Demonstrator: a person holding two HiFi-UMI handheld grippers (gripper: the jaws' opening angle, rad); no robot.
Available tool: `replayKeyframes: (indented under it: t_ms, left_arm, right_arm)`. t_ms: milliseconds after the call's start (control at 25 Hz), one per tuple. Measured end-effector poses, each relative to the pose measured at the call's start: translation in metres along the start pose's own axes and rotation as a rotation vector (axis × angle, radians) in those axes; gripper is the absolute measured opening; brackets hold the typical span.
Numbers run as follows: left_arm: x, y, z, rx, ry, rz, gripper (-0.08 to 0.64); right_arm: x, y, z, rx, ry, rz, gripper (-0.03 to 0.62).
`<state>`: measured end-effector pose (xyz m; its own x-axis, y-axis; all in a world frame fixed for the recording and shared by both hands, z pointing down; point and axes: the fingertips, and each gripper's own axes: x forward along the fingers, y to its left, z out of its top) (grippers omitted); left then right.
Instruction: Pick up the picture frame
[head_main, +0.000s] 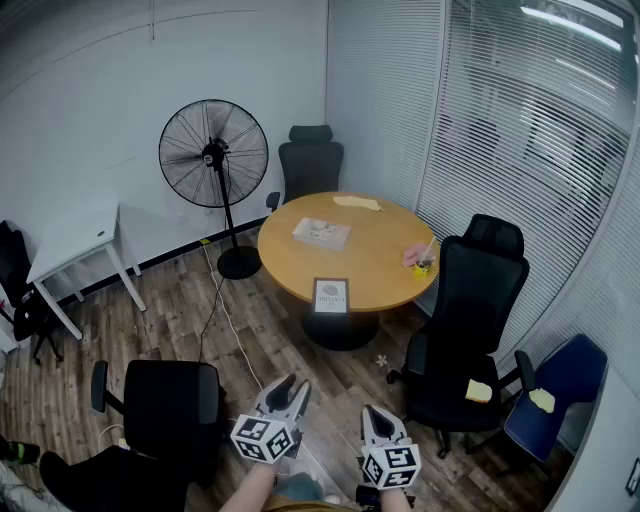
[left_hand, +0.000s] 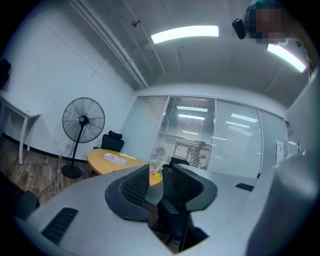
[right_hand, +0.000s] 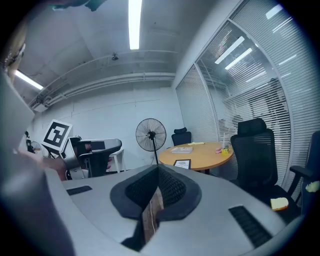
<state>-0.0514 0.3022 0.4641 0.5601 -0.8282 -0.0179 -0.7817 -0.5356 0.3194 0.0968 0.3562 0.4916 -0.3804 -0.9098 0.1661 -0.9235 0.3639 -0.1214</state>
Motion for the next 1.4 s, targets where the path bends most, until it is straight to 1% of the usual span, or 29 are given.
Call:
replayKeyframes:
  t_ms: [80, 120, 200, 240, 280, 400, 520, 640, 800, 920, 1040, 1120, 1280, 1400]
  left_arm:
    - [-0.001, 0.003, -0.003, -0.036, 0.007, -0.004, 0.161]
    - [-0.001, 0.004, -0.004, -0.071, 0.007, -0.011, 0.161]
    - [-0.002, 0.01, -0.006, -0.165, 0.004, -0.034, 0.14]
    - [-0.002, 0.012, -0.007, -0.194, 0.007, -0.04, 0.14]
    - [-0.002, 0.014, -0.009, -0.198, 0.017, -0.04, 0.14]
    - [-0.004, 0.015, -0.015, -0.139, 0.058, -0.025, 0.141]
    - [-0.004, 0.018, -0.022, -0.105, 0.087, -0.005, 0.141]
    - [-0.003, 0.022, -0.027, -0.104, 0.105, 0.008, 0.141]
    - [0.007, 0.029, -0.024, -0.109, 0.105, 0.013, 0.141]
    - [0.02, 0.037, -0.026, -0.115, 0.107, 0.019, 0.14]
    - [0.044, 0.049, -0.032, -0.111, 0.111, 0.014, 0.14]
    - [0.062, 0.064, -0.035, -0.131, 0.105, 0.019, 0.14]
    - [0.109, 0.109, -0.034, -0.175, 0.095, 0.042, 0.14]
    - [0.157, 0.145, -0.033, -0.208, 0.107, 0.051, 0.14]
  right_arm:
    - [0.0, -0.002, 0.0, 0.008, 0.002, -0.001, 0.012]
    - [0.001, -0.002, 0.0, 0.01, 0.003, 0.0, 0.012]
    - [0.003, -0.001, 0.0, 0.009, 0.007, 0.006, 0.012]
    - [0.004, -0.001, -0.001, 0.007, 0.01, 0.006, 0.012]
    - [0.004, -0.001, -0.002, 0.005, 0.011, 0.003, 0.012]
    - [0.003, -0.003, -0.001, 0.01, 0.008, -0.003, 0.012]
    - [0.005, 0.0, -0.001, 0.049, -0.012, 0.037, 0.012]
    - [0.009, 0.002, -0.006, 0.042, -0.016, 0.063, 0.012]
    - [0.021, -0.005, -0.007, 0.05, 0.001, 0.046, 0.012]
    - [0.035, -0.019, -0.01, 0.062, 0.006, 0.028, 0.012]
    - [0.061, -0.039, -0.008, 0.06, 0.014, 0.009, 0.012]
    - [0.085, -0.052, -0.012, 0.062, 0.026, 0.014, 0.012]
    - [0.145, -0.072, -0.014, 0.051, 0.066, 0.022, 0.012]
    - [0.196, -0.089, -0.013, 0.029, 0.109, 0.021, 0.012]
